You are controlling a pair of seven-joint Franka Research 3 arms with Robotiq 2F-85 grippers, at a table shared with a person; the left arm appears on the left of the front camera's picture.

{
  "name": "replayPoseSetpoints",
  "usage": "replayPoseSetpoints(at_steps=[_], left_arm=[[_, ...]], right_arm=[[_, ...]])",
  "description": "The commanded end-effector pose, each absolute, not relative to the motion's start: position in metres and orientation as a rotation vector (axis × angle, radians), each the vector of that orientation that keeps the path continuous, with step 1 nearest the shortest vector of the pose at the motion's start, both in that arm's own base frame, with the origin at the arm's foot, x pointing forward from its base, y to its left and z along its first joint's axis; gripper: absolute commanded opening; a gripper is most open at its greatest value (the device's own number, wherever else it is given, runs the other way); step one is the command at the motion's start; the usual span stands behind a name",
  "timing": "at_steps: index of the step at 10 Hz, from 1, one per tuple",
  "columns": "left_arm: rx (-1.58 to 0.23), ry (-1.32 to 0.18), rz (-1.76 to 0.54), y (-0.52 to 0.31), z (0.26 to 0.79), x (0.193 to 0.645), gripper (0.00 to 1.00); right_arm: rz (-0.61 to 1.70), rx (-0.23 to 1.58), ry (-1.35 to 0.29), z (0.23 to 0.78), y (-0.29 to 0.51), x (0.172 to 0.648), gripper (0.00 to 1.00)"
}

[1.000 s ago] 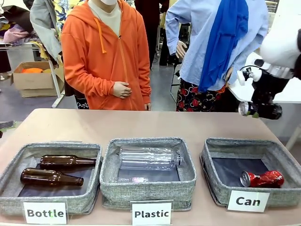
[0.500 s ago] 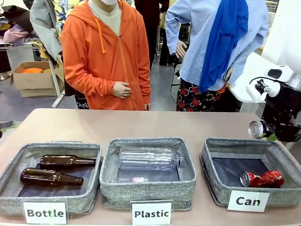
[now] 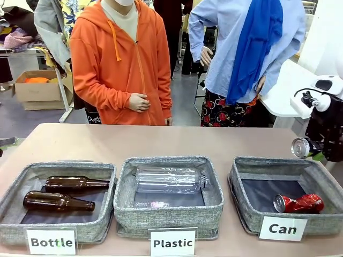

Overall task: Sort the can waste into the basket.
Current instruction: Pick up the can waste from the table and place it in the right Fabric basket.

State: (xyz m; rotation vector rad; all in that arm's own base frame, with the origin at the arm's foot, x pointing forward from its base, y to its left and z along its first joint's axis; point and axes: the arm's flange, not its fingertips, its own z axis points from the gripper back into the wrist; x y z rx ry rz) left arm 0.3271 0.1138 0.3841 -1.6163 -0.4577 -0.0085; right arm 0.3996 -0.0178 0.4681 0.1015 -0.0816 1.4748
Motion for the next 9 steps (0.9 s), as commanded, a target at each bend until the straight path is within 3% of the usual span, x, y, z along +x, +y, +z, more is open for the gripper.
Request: replayPoseSetpoints(at_steps=[1,3,9], left_arm=[[-1.625,-0.451,0.002,0.1129,0.3887,0.3273,0.92],[-1.625,-0.451,0.002,0.1129,0.3887,0.3273,0.92],[-1.625,-0.451,0.002,0.1129,0.3887,0.3273,0.92]], right_arm=[[1.515,0.079,-0.08,0.469,-0.0234,0.4088,0.87],[1.516,0.077,-0.065,0.4699,-0.0262,0.412,1.0],[1.508,0.103,-0.065,0.4724,-0.0313,0.4168,1.0]])
